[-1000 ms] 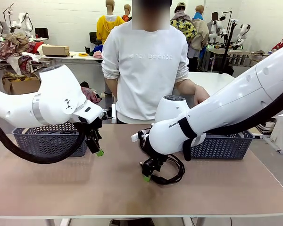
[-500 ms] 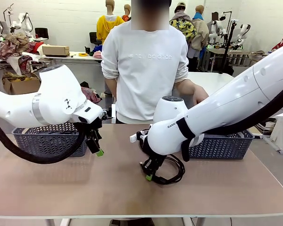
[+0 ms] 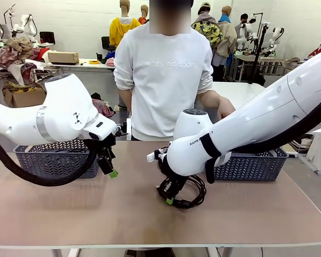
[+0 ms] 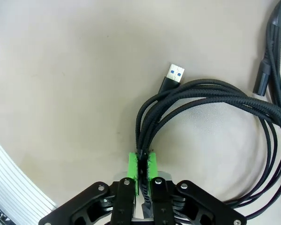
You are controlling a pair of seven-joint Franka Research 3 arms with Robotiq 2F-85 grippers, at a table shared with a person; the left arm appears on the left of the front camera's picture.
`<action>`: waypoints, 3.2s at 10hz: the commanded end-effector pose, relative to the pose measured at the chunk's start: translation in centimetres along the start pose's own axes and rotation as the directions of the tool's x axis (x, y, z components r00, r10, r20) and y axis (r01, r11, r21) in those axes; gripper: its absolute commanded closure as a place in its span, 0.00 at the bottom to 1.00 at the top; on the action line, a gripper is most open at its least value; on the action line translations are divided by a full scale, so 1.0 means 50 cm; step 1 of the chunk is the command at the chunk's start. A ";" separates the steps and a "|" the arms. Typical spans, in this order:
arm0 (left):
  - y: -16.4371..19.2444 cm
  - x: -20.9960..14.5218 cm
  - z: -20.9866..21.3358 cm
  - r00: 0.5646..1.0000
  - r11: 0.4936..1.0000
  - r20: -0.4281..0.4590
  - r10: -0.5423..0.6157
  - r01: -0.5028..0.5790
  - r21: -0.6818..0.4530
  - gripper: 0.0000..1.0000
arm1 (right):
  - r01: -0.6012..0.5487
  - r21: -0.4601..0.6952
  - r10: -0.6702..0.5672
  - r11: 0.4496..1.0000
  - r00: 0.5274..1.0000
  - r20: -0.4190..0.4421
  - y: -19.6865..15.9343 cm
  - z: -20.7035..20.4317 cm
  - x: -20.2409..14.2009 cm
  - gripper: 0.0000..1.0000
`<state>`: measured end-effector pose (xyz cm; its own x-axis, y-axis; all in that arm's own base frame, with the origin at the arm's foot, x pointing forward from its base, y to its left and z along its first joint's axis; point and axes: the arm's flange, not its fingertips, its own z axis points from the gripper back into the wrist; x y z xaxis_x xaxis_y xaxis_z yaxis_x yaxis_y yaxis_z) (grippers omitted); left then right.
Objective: Organize the cables according to human instructions.
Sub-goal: Pick up a bundle of cables and place it in the basket indicated by the human.
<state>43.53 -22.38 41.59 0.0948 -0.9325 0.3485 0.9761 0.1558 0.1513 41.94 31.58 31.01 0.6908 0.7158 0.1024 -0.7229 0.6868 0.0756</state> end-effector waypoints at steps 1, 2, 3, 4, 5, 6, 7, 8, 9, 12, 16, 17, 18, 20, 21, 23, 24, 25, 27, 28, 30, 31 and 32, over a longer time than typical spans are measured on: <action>0.000 -0.002 0.001 1.000 1.000 -0.001 0.001 -0.001 -0.002 0.00 | 0.000 0.006 0.000 1.000 1.000 0.011 0.015 0.045 -0.014 1.00; 0.000 -0.002 0.001 1.000 1.000 -0.001 0.001 -0.001 -0.002 0.00 | -0.013 0.018 0.012 1.000 1.000 0.007 0.022 0.074 -0.028 1.00; 0.000 -0.002 0.001 1.000 1.000 -0.001 0.001 -0.001 -0.002 0.00 | -0.055 -0.003 0.055 0.998 0.998 0.001 0.022 0.113 -0.041 1.00; 0.000 -0.002 0.001 1.000 1.000 -0.001 0.001 -0.001 -0.002 0.00 | -0.106 -0.002 0.106 0.994 0.994 -0.002 0.020 0.148 -0.053 1.00; 0.000 -0.002 0.001 1.000 1.000 -0.001 0.001 -0.001 -0.002 0.00 | -0.154 0.001 0.154 0.988 0.988 -0.001 0.017 0.185 -0.067 1.00; 0.000 -0.002 0.001 1.000 1.000 -0.001 0.001 -0.001 -0.002 0.00 | -0.207 0.003 0.207 0.978 0.978 0.002 0.012 0.225 -0.082 1.00; 0.000 -0.002 0.001 1.000 1.000 -0.001 0.001 -0.001 -0.002 0.00 | -0.261 0.002 0.261 0.965 0.965 0.004 -0.002 0.261 -0.096 1.00; 0.000 -0.002 0.001 1.000 1.000 -0.001 0.001 -0.001 -0.002 0.00 | -0.303 -0.012 0.303 0.953 0.953 0.009 -0.032 0.305 -0.114 1.00; 0.000 -0.002 0.001 1.000 1.000 -0.001 0.001 -0.001 -0.002 0.00 | -0.318 -0.035 0.319 0.947 0.948 0.006 -0.061 0.339 -0.134 1.00; 0.000 -0.002 0.001 1.000 1.000 -0.001 0.001 -0.001 -0.002 0.00 | -0.400 -0.099 0.404 0.911 0.914 0.022 -0.152 0.398 -0.184 1.00; 0.000 -0.002 0.001 1.000 1.000 -0.001 0.001 -0.001 -0.002 0.00 | -0.505 -0.221 0.516 0.834 0.857 -0.010 -0.322 0.389 -0.218 1.00; 0.000 -0.002 0.001 1.000 1.000 -0.001 0.001 -0.001 -0.002 0.00 | -0.536 -0.202 0.544 0.820 0.839 -0.019 -0.359 0.379 -0.217 1.00; 0.000 -0.002 0.001 1.000 1.000 -0.001 0.001 -0.001 -0.002 0.00 | -0.560 -0.167 0.566 0.811 0.824 -0.014 -0.396 0.368 -0.214 1.00; 0.000 -0.002 0.001 1.000 1.000 -0.001 0.001 -0.001 -0.002 0.00 | -0.573 -0.142 0.579 0.807 0.816 -0.003 -0.450 0.354 -0.203 1.00; 0.000 -0.002 0.001 1.000 1.000 -0.001 0.001 -0.001 -0.002 0.00 | -0.570 -0.143 0.576 0.809 0.818 -0.006 -0.469 0.352 -0.200 1.00; 0.000 -0.002 0.001 1.000 1.000 -0.001 0.001 -0.001 -0.002 0.00 | -0.570 -0.144 0.573 0.809 0.820 -0.025 -0.491 0.359 -0.197 1.00; 0.000 -0.002 0.001 1.000 1.000 -0.001 0.001 -0.001 -0.002 0.00 | -0.559 -0.152 0.562 0.815 0.827 -0.029 -0.491 0.366 -0.200 1.00; 0.000 -0.002 0.001 1.000 1.000 -0.001 0.001 -0.001 -0.002 0.00 | -0.546 -0.151 0.548 0.824 0.836 -0.032 -0.481 0.341 -0.203 1.00; 0.000 -0.002 0.001 1.000 1.000 -0.001 0.001 -0.001 -0.002 0.00 | -0.546 -0.151 0.548 0.824 0.836 -0.032 -0.481 0.341 -0.203 1.00; 0.000 -0.002 0.001 1.000 1.000 -0.001 0.001 -0.001 -0.002 0.00 | -0.546 -0.151 0.548 0.824 0.836 -0.032 -0.481 0.341 -0.203 1.00; 0.000 -0.002 0.001 1.000 1.000 -0.001 0.001 -0.001 -0.002 0.00 | -0.546 -0.151 0.548 0.824 0.836 -0.032 -0.481 0.341 -0.203 1.00; 0.000 -0.002 0.001 1.000 1.000 -0.001 0.001 -0.001 -0.002 0.00 | -0.546 -0.151 0.548 0.824 0.836 -0.032 -0.481 0.341 -0.203 1.00; 0.000 -0.002 0.001 1.000 1.000 -0.001 0.001 -0.001 -0.002 0.00 | -0.549 -0.145 0.550 0.823 0.834 -0.040 -0.479 0.339 -0.199 0.90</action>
<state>43.55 -22.38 41.60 0.0950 -0.9324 0.3486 0.9761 0.1560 0.1513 52.12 5.90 44.99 0.1791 0.9799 0.0874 -0.9722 0.1899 -0.1372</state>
